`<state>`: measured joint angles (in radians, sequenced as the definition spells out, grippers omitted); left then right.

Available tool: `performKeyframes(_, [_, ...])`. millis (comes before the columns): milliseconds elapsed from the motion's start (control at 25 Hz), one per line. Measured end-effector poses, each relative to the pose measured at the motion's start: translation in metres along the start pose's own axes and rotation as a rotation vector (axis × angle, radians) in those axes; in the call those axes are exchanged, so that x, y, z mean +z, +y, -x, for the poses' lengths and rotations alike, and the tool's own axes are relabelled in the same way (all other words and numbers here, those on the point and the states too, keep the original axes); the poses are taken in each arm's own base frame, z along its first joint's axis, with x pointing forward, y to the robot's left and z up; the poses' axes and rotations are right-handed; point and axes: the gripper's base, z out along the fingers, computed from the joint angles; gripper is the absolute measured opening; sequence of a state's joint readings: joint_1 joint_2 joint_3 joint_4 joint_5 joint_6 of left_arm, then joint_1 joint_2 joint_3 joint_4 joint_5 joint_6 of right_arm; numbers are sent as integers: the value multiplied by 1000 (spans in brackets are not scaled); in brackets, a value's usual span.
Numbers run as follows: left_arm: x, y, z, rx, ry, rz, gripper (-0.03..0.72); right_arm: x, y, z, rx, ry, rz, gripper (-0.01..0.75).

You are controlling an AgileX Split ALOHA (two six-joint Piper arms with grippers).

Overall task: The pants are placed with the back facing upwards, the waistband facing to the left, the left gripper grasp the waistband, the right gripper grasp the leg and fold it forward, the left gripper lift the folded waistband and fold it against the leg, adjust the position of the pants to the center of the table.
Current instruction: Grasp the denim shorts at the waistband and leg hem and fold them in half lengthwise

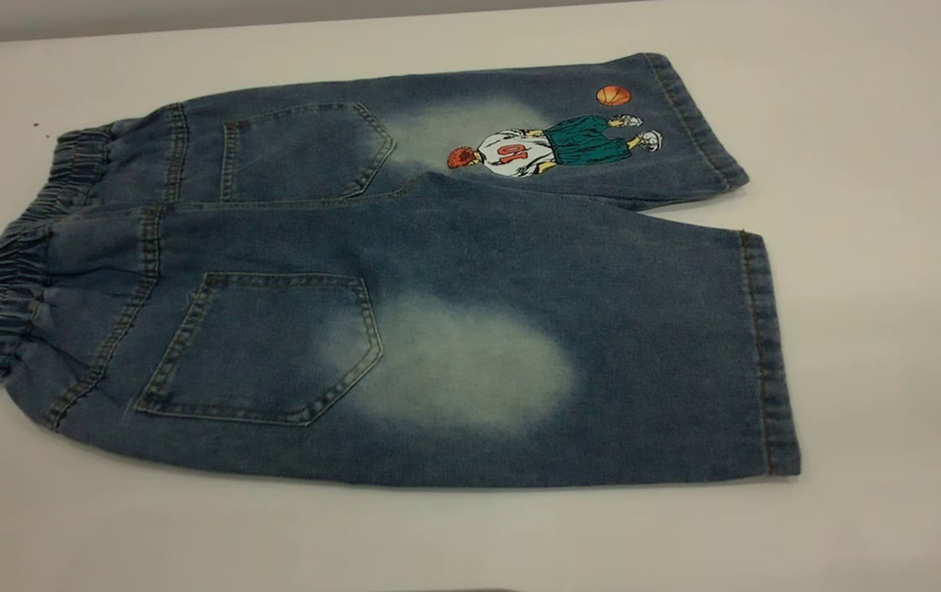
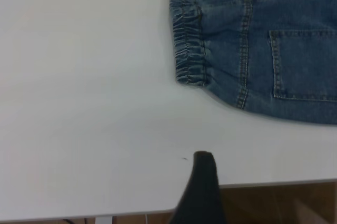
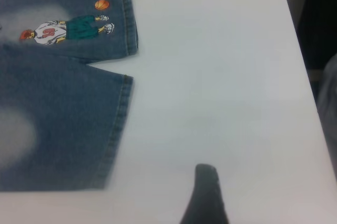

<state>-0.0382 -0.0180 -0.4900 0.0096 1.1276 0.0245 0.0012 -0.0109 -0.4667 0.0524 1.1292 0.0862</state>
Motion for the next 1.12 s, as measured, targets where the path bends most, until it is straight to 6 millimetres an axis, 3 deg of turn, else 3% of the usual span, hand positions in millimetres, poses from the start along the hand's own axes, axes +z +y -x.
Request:
performKeyframes(520, [0, 0, 0, -3, 0, 0, 570, 1, 0, 1, 2, 7, 3, 487])
performKeyframes(680, [6, 0, 8, -49, 52, 0, 570, 10, 8, 12, 44, 81, 70, 487])
performKeyframes(840, [29, 1, 36, -122, 167, 9, 570, 39, 13, 32, 23, 230, 96, 487])
performKeyframes(1000, [73, 5, 60, -153, 271, 61, 570, 79, 13, 49, -12, 331, 94, 487])
performKeyframes(1120, [111, 8, 68, -177, 350, 101, 570, 109, 15, 56, 9, 370, 116, 487])
